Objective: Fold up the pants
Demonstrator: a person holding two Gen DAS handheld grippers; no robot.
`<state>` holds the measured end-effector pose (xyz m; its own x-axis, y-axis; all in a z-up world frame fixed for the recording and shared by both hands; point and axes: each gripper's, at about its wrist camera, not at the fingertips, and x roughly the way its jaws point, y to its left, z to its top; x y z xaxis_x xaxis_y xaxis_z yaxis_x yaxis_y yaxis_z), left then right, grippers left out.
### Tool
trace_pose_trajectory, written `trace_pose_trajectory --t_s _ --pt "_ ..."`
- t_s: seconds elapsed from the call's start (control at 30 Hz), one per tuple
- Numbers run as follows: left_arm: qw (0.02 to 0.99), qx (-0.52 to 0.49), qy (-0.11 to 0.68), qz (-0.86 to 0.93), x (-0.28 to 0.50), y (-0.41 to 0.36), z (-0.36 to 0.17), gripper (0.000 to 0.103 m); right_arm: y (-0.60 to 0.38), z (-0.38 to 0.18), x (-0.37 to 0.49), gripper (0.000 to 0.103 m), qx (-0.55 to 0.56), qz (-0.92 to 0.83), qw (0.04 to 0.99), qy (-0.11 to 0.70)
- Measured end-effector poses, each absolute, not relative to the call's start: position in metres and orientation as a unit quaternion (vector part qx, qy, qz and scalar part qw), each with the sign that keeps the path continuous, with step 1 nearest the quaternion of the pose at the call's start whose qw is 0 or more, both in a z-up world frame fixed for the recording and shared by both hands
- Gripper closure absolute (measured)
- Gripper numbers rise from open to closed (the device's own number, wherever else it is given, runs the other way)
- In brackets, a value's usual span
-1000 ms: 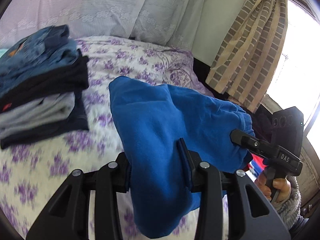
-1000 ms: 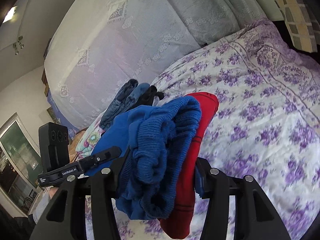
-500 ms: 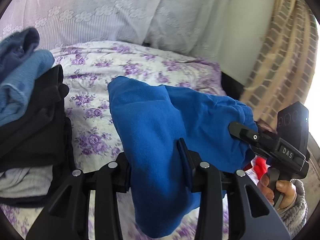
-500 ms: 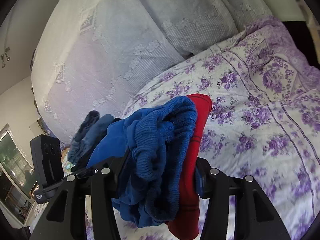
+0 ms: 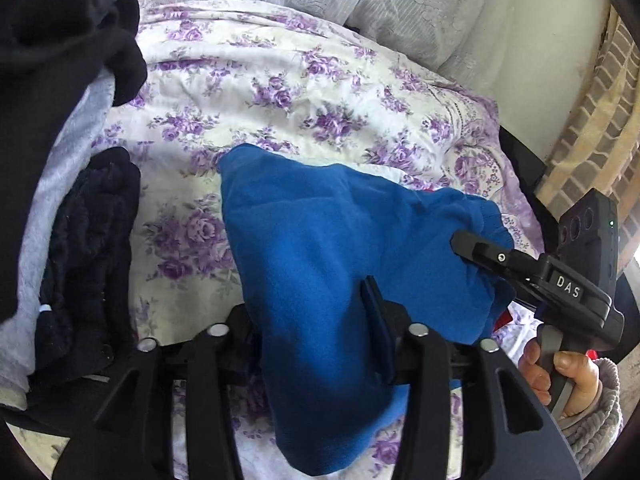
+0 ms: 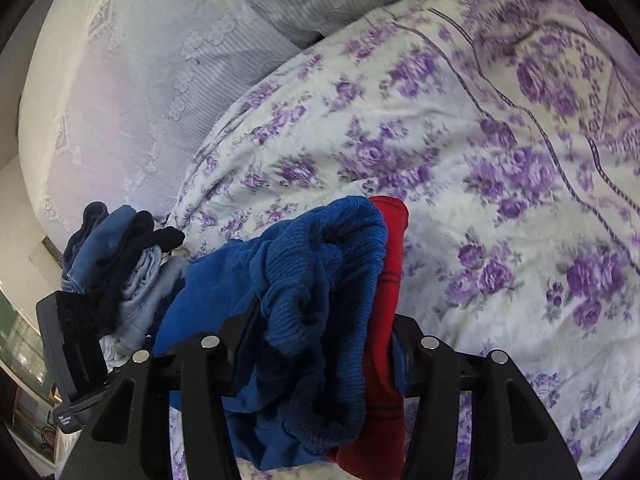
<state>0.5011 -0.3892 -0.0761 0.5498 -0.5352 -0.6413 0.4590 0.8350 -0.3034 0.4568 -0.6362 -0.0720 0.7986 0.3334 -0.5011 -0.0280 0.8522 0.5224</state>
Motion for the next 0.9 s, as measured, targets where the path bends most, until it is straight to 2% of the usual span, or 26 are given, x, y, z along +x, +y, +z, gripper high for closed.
trace_pose_trajectory --t_s 0.07,0.17,0.23,0.27,0.37,0.57,0.73,0.83,0.9 --pt "0.889 -0.032 0.38 -0.254 0.499 -0.39 -0.08 0.029 -0.634 -0.075 0.456 0.043 0.244 0.086 0.915 0.308" --pt "0.882 -0.052 0.392 -0.257 0.503 -0.381 -0.083 0.026 -0.636 -0.082 0.458 0.031 0.252 0.072 0.911 0.317" --pt "0.883 -0.048 0.391 -0.254 0.502 -0.38 -0.083 0.022 -0.639 -0.084 0.457 0.029 0.257 0.069 0.909 0.32" --pt "0.886 -0.044 0.39 -0.247 0.501 -0.379 -0.083 0.018 -0.639 -0.084 0.456 0.025 0.251 0.063 0.91 0.323" --pt "0.893 -0.048 0.377 -0.242 0.489 -0.372 -0.078 0.018 -0.639 -0.077 0.445 0.022 0.233 0.038 0.92 0.314" --pt "0.922 -0.004 0.294 -0.252 0.451 -0.375 -0.055 0.014 -0.615 -0.025 0.412 0.022 0.144 -0.005 0.969 0.202" --pt "0.915 0.03 0.327 -0.236 0.459 -0.388 -0.064 0.013 -0.598 -0.041 0.434 0.022 0.049 -0.078 0.964 0.25" --pt "0.9 0.025 0.374 -0.222 0.474 -0.389 -0.078 0.007 -0.61 -0.057 0.445 0.02 0.079 -0.075 0.949 0.295" --pt "0.89 0.014 0.397 -0.224 0.482 -0.386 -0.085 0.004 -0.619 -0.058 0.445 0.013 0.101 -0.072 0.946 0.301"
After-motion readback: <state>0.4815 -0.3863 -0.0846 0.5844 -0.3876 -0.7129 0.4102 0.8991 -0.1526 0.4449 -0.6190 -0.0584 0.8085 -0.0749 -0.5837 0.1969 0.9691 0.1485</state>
